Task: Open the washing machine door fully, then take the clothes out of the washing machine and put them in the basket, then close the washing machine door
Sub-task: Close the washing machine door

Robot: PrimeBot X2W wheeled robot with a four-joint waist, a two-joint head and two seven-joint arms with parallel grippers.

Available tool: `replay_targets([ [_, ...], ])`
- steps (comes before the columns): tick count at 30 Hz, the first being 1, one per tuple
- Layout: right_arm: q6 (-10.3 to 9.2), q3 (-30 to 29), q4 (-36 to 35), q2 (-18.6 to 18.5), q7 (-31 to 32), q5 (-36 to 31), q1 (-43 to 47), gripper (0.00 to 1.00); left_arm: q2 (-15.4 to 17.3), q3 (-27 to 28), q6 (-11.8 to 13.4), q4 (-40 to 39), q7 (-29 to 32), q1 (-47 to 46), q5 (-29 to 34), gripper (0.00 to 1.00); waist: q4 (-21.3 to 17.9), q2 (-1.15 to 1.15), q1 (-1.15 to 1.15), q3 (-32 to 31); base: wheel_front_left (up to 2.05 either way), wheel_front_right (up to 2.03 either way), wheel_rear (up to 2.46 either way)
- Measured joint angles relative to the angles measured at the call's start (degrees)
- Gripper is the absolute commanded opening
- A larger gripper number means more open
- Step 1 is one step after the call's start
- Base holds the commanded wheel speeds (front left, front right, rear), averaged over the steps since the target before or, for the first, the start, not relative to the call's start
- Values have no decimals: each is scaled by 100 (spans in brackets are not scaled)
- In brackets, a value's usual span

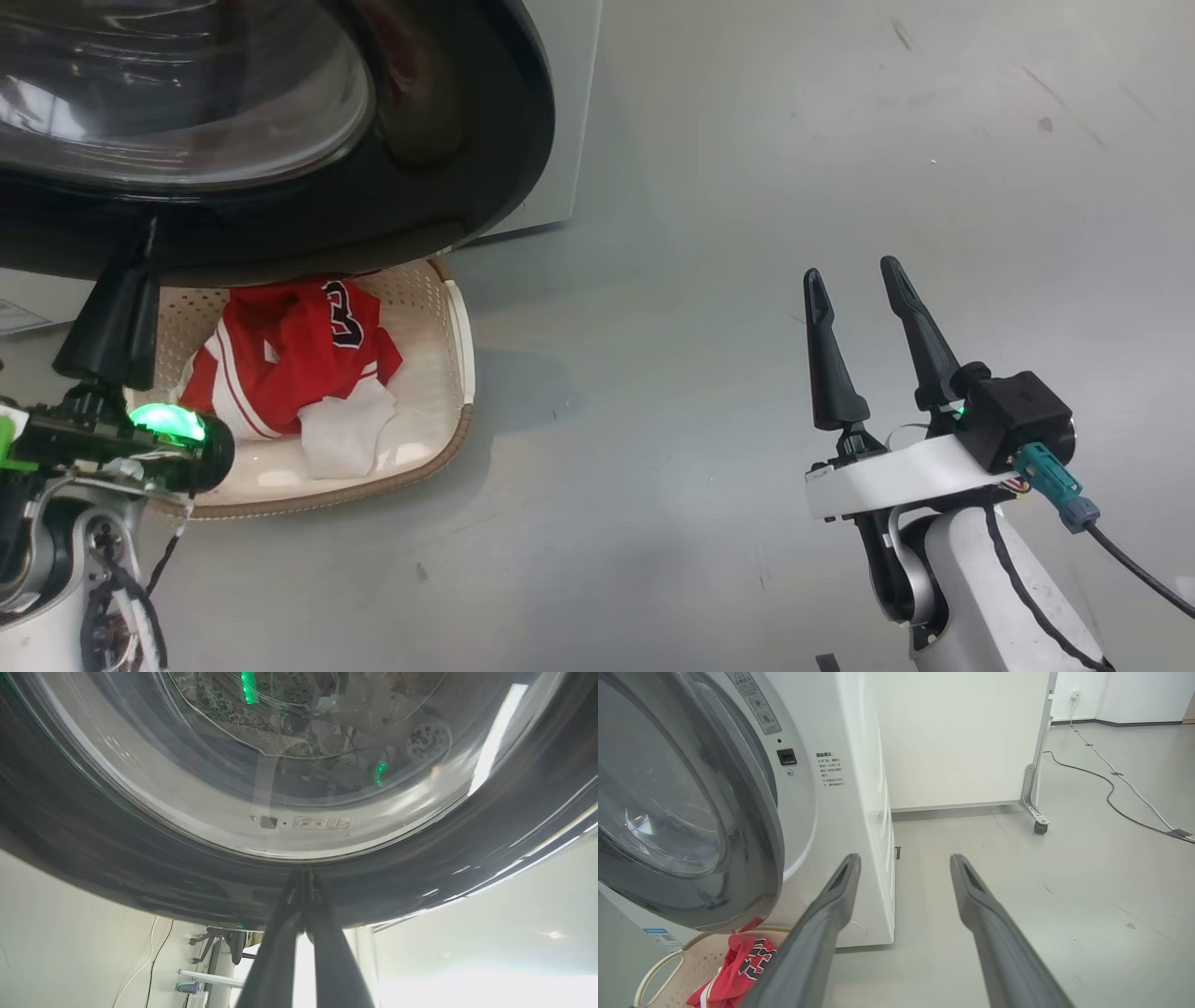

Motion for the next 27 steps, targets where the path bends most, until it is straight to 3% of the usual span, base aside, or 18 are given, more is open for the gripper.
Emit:
replay_targets([
  [1, 1, -15, 16, 0, 0, -14, 3, 100, -25, 56, 0, -67, 0, 83, -5, 1, 43, 0, 0, -34, 0, 0, 0],
  [2, 3, -35, 34, 0, 0, -44, 6, 100, -27, 91, 0, -127, 2, 152, -10, 19, 88, 0, 0, -69, 0, 0, 0],
  [4, 9, -74, 63, -3, 0, -66, 33, 100, -27, 113, 0, -246, 42, 287, -10, 34, 177, 0, 0, -137, 0, 0, 0],
  [5, 11, -87, 77, -7, 0, -97, 55, 100, -30, 114, 0, -281, 56, 363, -9, 47, 223, 0, 0, -172, 0, 0, 0],
  [7, 34, -100, 100, -12, 0, -113, 117, 100, -33, 109, 0, -332, 101, 547, -9, 96, 309, 0, 0, -243, 0, 0, 0],
  [8, 36, -107, 124, -12, 0, -120, 138, 100, -36, 110, 0, -360, 105, 651, -9, 100, 352, 0, 0, -282, 0, 0, 0],
  [18, 102, -248, 229, -34, 0, -176, 387, 100, -41, 147, 0, -675, -68, 1373, 232, 100, 724, 0, 0, -670, 0, 0, 0],
  [21, 103, -311, 233, -47, 0, -190, 445, 100, -34, 216, 0, -838, -313, 1499, 693, 100, 833, 0, 0, -767, 0, 0, 0],
  [27, 140, -353, 253, -48, 0, -213, 482, 100, -31, 242, -1, -1419, -932, 1709, 2365, 100, 1006, 0, 0, -963, 0, 0, 0],
])
